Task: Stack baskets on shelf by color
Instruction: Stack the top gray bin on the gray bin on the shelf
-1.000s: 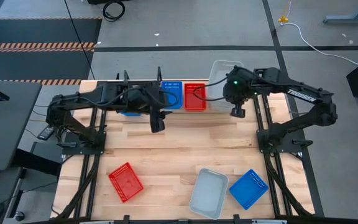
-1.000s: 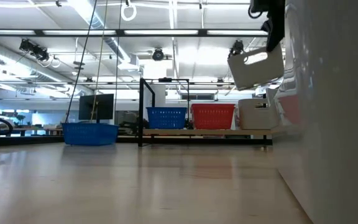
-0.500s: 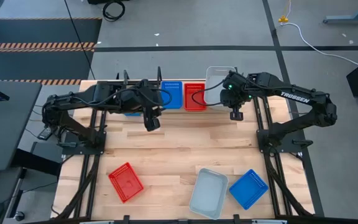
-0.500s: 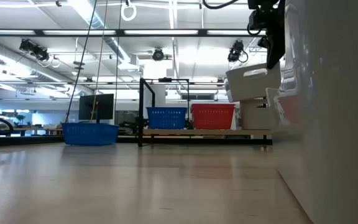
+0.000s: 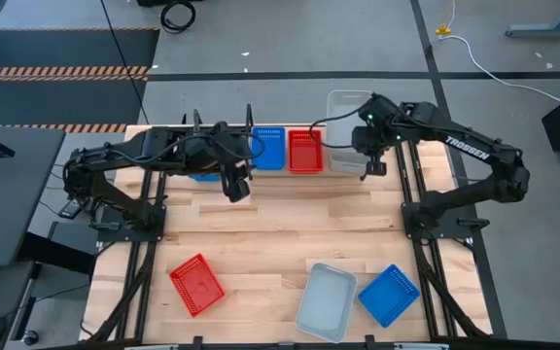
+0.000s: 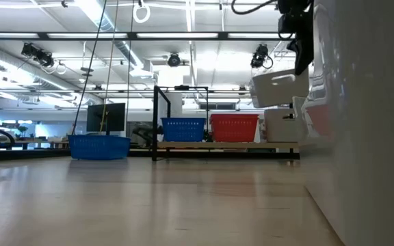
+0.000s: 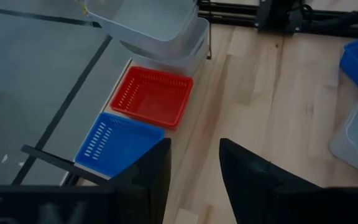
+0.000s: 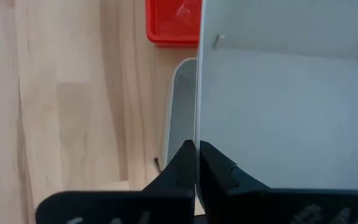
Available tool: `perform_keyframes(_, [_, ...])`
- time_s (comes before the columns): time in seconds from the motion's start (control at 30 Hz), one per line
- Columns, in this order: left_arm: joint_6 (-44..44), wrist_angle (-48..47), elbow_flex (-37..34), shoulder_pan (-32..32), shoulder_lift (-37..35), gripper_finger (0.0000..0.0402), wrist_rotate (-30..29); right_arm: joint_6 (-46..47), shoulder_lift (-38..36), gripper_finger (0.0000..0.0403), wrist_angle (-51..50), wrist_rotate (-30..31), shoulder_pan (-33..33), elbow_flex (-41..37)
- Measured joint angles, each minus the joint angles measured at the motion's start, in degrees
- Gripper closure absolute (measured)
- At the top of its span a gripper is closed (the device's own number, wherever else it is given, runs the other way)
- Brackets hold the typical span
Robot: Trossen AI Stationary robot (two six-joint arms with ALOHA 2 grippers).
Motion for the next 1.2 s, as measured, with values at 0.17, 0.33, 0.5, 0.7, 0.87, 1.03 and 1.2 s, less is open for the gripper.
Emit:
perform_keyframes(0.17, [-2.0, 0.0, 0.0, 0.0, 0.0, 0.026, -0.6, -0.6, 1.0, 0.0398, 0.2, -3.0, -1.7, -1.9])
perform_keyframes(0.33, [-3.2, -0.3, 0.0, -0.1, 0.0, 0.0264, -0.8, -0.5, 0.9, 0.0398, -1.2, -3.5, -1.5, -4.7])
perform_keyframes(0.5, [-2.5, -0.2, 0.0, 0.0, 0.0, 0.0269, -1.2, -0.5, 0.9, 0.0398, -0.5, -3.7, -1.5, -4.9])
perform_keyframes(0.7, [-2.3, 0.2, 0.0, 0.1, 0.0, 0.0269, -1.9, 0.2, 0.9, 0.0389, 2.4, -7.2, -1.5, -4.9])
perform_keyframes(0.87, [-2.3, 0.2, 0.0, 0.1, 0.0, 0.0269, -1.9, -0.6, 1.0, 0.0379, 4.0, -7.6, -1.5, -5.9])
perform_keyframes(1.03, [-2.4, 0.2, 0.0, 0.0, 0.0, 0.0269, -2.0, -0.7, 1.0, 0.037, 4.7, -7.7, -1.6, -9.1])
perform_keyframes(1.2, [-2.6, 0.2, 0.0, 0.0, 0.0, 0.0269, -2.0, -0.8, 1.0, 0.0333, 5.0, -6.8, -1.6, -9.7])
